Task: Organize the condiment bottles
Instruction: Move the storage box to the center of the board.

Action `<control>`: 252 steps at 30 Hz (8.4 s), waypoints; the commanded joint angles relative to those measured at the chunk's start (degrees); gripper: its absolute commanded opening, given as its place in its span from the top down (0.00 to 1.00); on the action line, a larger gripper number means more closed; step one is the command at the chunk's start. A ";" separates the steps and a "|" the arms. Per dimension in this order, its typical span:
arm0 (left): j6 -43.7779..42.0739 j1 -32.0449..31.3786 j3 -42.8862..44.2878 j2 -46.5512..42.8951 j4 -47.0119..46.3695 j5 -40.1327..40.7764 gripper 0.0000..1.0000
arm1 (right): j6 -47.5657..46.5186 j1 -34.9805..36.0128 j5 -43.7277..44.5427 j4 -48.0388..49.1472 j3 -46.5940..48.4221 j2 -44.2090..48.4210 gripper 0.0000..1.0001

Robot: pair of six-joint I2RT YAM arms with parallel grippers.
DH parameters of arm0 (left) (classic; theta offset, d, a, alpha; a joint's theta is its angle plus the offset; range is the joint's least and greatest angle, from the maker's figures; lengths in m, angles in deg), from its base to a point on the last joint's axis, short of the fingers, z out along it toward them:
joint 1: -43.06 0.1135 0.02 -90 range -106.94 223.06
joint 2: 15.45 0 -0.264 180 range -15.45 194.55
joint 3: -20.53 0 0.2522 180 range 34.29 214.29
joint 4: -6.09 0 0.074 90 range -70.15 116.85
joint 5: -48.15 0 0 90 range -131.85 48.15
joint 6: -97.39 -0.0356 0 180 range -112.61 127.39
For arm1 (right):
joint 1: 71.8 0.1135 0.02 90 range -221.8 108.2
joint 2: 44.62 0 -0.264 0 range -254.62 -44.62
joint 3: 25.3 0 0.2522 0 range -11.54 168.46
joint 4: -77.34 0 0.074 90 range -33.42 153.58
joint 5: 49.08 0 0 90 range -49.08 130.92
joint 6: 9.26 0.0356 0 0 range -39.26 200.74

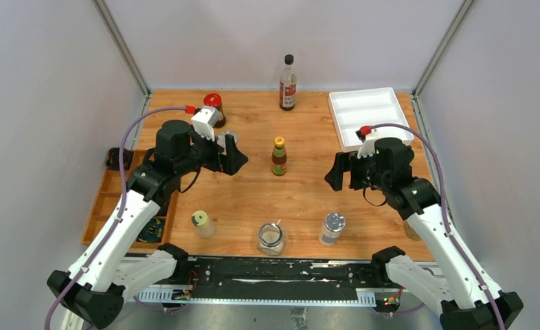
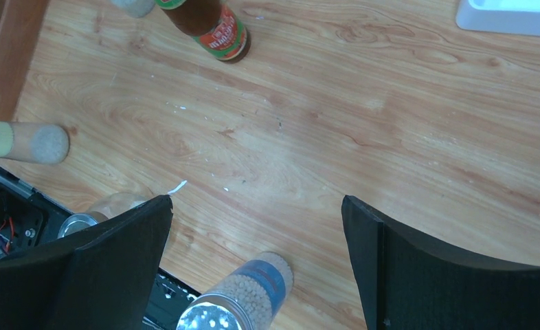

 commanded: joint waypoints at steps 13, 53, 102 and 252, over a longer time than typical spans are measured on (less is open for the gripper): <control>-1.90 -0.25 14.32 2.28 5.54 6.65 0.00 | -4.37 -0.57 20.14 -12.47 18.08 -5.58 0.01; -4.07 -0.25 14.35 2.28 10.42 4.25 0.00 | -8.67 -21.08 2.21 -16.13 81.89 -79.83 0.25; -3.96 -0.25 8.58 2.63 8.46 0.55 0.00 | -2.98 -23.89 1.42 4.02 72.31 -83.22 0.39; -1.72 -15.07 2.03 33.05 -28.95 19.46 0.06 | -14.09 -31.09 8.13 0.84 60.62 -86.11 1.00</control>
